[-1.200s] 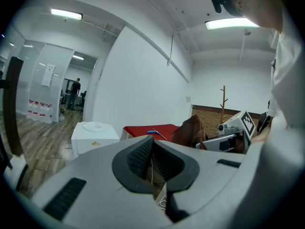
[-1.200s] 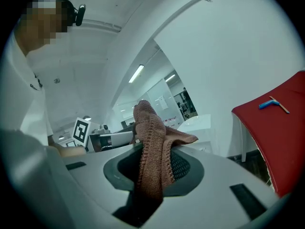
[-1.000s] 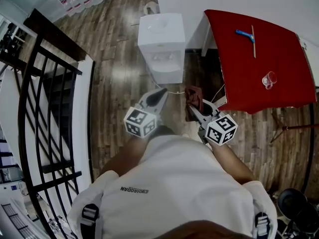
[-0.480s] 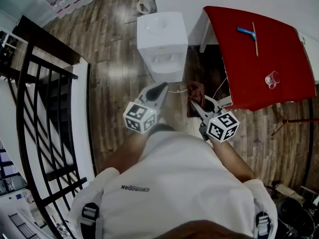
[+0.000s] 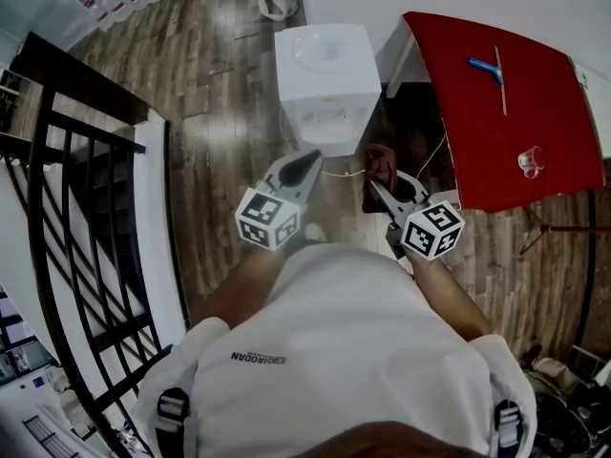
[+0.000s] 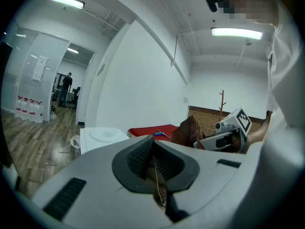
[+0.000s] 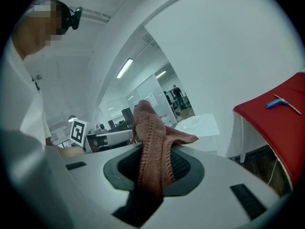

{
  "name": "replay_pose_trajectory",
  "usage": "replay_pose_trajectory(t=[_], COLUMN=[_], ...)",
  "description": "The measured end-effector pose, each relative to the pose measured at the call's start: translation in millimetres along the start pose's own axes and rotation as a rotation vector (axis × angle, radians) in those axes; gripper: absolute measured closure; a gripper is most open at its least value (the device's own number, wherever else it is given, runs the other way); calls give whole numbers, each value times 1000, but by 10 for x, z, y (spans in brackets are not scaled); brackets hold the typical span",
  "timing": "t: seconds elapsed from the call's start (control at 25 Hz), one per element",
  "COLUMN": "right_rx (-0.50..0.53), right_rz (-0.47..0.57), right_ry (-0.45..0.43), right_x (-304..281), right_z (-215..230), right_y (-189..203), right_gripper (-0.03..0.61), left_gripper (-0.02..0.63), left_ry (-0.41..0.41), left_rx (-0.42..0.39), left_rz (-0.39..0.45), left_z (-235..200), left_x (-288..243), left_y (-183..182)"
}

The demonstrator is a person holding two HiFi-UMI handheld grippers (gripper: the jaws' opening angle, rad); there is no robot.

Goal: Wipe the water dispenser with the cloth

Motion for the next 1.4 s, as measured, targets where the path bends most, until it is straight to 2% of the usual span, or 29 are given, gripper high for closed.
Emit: replay_pose_trajectory(t=[0.2, 0.48, 0.72, 1.04, 1.4], right_rx=[13, 14, 25, 18, -2], right_rz=[7, -15, -14, -22, -44], right_ry=[-4, 38, 47, -10, -89], right_x=[-260, -505, -602, -674, -1051], right_z=[-16, -67, -26, 225, 809], right_y=[-51, -70, -177, -205, -325], right_gripper=[491, 491, 491, 491, 491], left_gripper=[617, 617, 617, 617, 617], left_ry=[22, 54, 42, -27, -149], left_rx=[-10, -6, 7, 29, 31], left_rz=[-18, -30, -24, -4, -6], left_z=[-264, -469, -600, -652, -684], left_x=[5, 59, 106, 74, -236], left_y=[-16, 0, -7, -21, -43])
Point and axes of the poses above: the fingertips, and each gripper's own axes: x backward along the fingers, z to its right, y out of its underside, the point moved 10 cm from there along x, backward along the fingers, and after that the axes turned 7 degrees about x, right-handed, at the moved point
